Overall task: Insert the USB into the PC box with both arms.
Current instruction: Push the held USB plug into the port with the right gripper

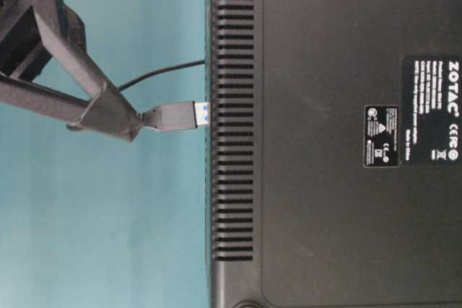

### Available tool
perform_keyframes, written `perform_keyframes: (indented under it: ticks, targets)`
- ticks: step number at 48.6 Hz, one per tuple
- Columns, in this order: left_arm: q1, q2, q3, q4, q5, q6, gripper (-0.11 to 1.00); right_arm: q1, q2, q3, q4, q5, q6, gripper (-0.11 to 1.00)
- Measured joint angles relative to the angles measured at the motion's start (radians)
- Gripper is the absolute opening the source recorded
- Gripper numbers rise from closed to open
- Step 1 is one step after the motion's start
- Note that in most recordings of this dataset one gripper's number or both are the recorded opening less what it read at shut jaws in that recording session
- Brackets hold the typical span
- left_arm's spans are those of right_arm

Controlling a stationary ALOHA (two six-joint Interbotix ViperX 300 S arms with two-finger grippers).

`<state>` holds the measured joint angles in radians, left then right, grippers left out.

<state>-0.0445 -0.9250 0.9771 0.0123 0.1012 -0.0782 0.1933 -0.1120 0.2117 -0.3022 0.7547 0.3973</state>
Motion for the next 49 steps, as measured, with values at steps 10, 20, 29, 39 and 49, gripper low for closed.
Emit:
perform_keyframes:
  ticks: [10, 20, 29, 39, 49]
  targets:
    - [-0.003, 0.002, 0.0, 0.0, 0.0, 0.0, 0.0, -0.012, -0.009, 0.02, 0.0, -0.032, 0.0, 0.53]
    - [-0.006, 0.0, 0.0, 0.0, 0.0, -0.002, 0.0, -0.012, -0.017, 0.02, 0.0, -0.005, 0.0, 0.52]
    - [-0.006, 0.0, 0.0, 0.0, 0.002, -0.002, 0.0, -0.012, -0.017, 0.02, 0.0, -0.003, 0.0, 0.5]
    - [-0.006, 0.0, 0.0, 0.0, 0.0, -0.002, 0.0, -0.012, -0.017, 0.02, 0.006, -0.025, -0.002, 0.41]
    - [-0.008, 0.0, 0.0, 0.0, 0.0, -0.002, 0.0, -0.008, -0.017, 0.02, 0.015, -0.026, 0.0, 0.21]
